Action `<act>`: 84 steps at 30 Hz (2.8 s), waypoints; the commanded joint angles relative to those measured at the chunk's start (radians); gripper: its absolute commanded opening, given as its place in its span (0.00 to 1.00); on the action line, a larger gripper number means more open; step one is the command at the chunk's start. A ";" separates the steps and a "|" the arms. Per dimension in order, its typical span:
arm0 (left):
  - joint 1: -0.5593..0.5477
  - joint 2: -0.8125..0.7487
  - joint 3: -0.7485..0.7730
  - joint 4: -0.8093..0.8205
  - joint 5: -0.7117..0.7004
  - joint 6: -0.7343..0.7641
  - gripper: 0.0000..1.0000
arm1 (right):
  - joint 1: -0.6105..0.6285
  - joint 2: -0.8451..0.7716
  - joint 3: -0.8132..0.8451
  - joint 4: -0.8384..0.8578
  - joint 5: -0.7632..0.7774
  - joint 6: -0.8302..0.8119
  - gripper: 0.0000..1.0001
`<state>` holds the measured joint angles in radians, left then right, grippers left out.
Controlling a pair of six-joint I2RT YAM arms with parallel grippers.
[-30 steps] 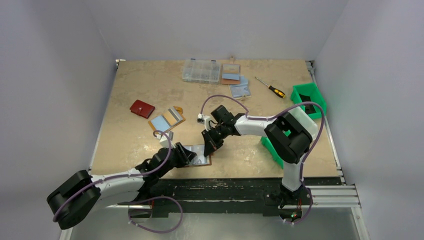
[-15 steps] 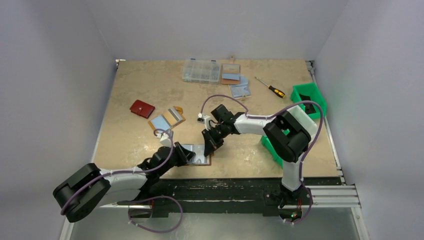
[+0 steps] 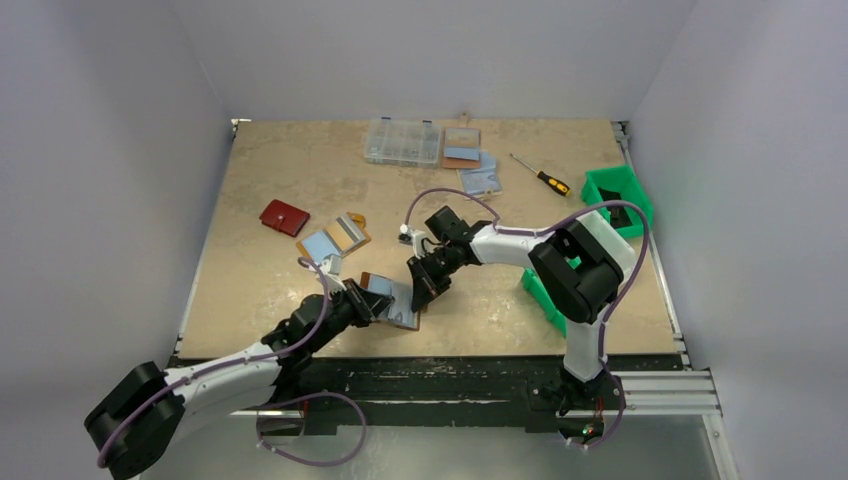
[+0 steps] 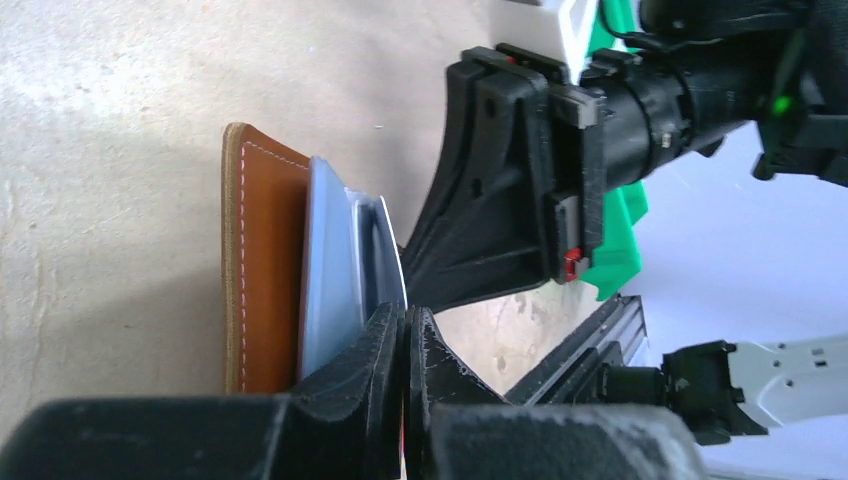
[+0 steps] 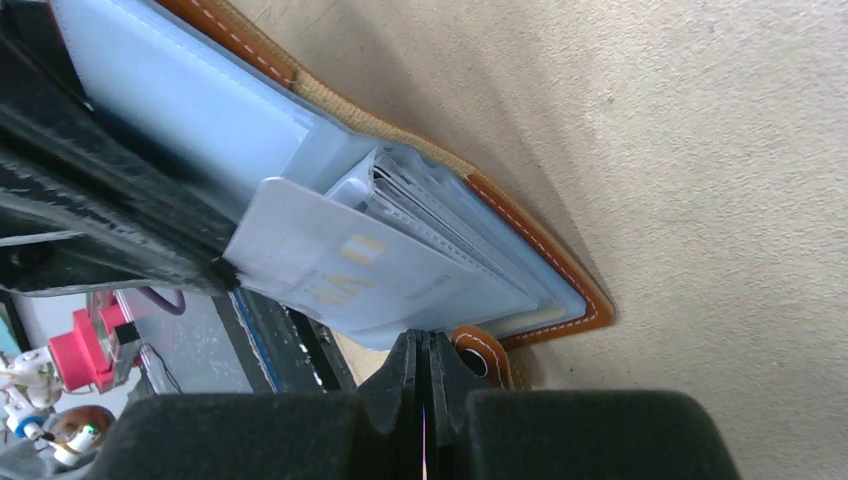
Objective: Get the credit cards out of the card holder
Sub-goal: Remove the credit card from the card holder.
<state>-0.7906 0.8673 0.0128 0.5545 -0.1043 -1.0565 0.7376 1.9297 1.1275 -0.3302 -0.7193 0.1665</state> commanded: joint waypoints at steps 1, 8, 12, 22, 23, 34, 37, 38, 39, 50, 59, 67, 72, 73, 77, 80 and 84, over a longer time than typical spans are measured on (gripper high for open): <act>-0.011 -0.121 -0.089 0.007 0.094 0.029 0.00 | -0.005 0.037 0.011 0.028 0.185 -0.068 0.01; -0.011 -0.125 -0.021 -0.184 0.079 0.093 0.00 | -0.028 0.002 0.025 0.010 0.163 -0.119 0.10; -0.012 -0.123 0.036 -0.318 0.024 0.100 0.00 | -0.033 -0.038 0.038 -0.012 0.123 -0.187 0.14; -0.011 -0.160 0.058 -0.366 0.027 0.123 0.00 | -0.050 -0.109 0.113 -0.234 -0.171 -0.524 0.18; -0.011 -0.167 0.068 -0.383 0.027 0.131 0.00 | -0.050 -0.113 0.118 -0.257 -0.192 -0.560 0.20; -0.012 -0.198 0.139 -0.616 -0.027 0.114 0.00 | -0.052 -0.134 0.114 -0.316 -0.278 -0.674 0.32; -0.011 -0.194 0.099 -0.501 0.010 0.086 0.00 | -0.036 -0.101 0.091 -0.258 -0.309 -0.605 0.31; -0.012 -0.187 0.086 -0.464 0.024 0.080 0.00 | -0.025 -0.091 0.085 -0.234 -0.310 -0.579 0.30; -0.011 -0.178 0.077 -0.436 0.030 0.072 0.00 | -0.012 -0.081 0.079 -0.208 -0.297 -0.544 0.29; -0.011 -0.119 0.006 -0.259 0.078 0.031 0.00 | 0.057 0.018 0.034 -0.028 0.006 -0.277 0.07; -0.010 -0.102 -0.040 -0.235 0.060 -0.012 0.37 | 0.059 0.083 0.049 -0.056 0.110 -0.254 0.05; -0.009 -0.083 -0.083 -0.199 0.055 -0.048 0.51 | 0.059 0.092 0.054 -0.064 0.111 -0.252 0.04; -0.007 -0.001 -0.106 -0.119 0.060 -0.069 0.51 | 0.059 0.095 0.055 -0.067 0.102 -0.252 0.04; -0.007 0.026 -0.106 -0.087 0.062 -0.072 0.50 | 0.059 0.095 0.055 -0.067 0.101 -0.252 0.04; -0.007 0.143 -0.102 0.009 0.080 -0.079 0.43 | 0.059 0.094 0.057 -0.071 0.101 -0.252 0.03; -0.007 0.220 -0.100 0.069 0.097 -0.080 0.33 | 0.059 0.094 0.058 -0.072 0.102 -0.252 0.03; -0.007 0.244 -0.102 0.088 0.098 -0.083 0.00 | 0.059 0.096 0.060 -0.076 0.105 -0.252 0.03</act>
<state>-0.7914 1.0885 0.0128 0.5781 -0.0517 -1.1324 0.7990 1.9705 1.1881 -0.4324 -0.7982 -0.0410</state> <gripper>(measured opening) 0.113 0.061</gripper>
